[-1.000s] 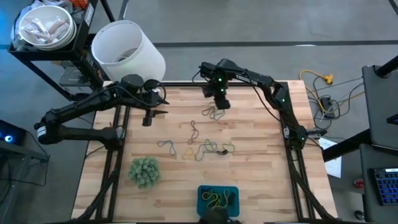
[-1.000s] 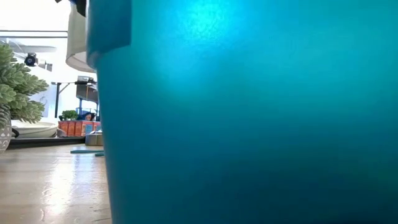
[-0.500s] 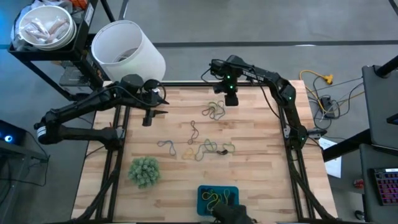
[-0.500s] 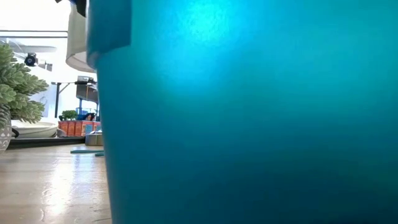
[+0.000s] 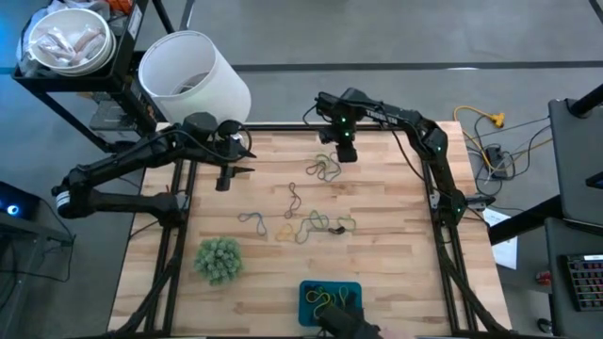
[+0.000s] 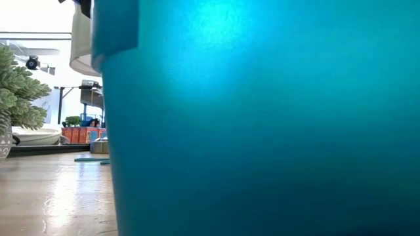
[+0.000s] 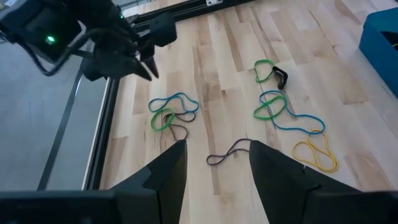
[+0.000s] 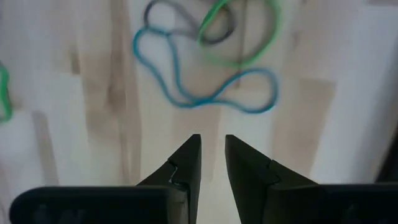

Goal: Pick and place rubber bands into bin
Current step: Put the green rubber band into the blue bin

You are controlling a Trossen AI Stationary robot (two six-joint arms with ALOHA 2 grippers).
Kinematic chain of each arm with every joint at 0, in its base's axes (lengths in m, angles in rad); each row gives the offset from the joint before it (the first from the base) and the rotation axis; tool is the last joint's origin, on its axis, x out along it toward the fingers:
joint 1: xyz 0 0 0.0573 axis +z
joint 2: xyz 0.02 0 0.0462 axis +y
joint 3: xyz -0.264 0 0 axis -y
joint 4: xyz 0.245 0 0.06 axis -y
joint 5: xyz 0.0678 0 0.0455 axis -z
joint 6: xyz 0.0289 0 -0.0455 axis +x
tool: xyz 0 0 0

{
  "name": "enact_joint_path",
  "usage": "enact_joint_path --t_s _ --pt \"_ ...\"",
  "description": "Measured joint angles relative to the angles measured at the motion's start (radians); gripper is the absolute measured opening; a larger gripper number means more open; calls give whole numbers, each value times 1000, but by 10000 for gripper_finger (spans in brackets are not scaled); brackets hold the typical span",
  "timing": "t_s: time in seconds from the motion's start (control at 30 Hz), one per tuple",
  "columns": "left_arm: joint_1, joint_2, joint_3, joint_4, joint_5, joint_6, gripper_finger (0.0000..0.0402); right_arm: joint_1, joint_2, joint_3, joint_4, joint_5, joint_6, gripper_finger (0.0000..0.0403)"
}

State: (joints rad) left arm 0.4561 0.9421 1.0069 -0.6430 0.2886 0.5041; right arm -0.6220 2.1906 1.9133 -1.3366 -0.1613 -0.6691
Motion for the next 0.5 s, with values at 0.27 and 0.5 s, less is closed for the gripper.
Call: enact_joint_path --t_s 0.27,0.5 --pt "-1 15 0 8 -1 1 159 5 0 26 69 -176 146 68" --pt "-1 46 0 8 0 1 159 54 0 -5 286 -177 406 68"
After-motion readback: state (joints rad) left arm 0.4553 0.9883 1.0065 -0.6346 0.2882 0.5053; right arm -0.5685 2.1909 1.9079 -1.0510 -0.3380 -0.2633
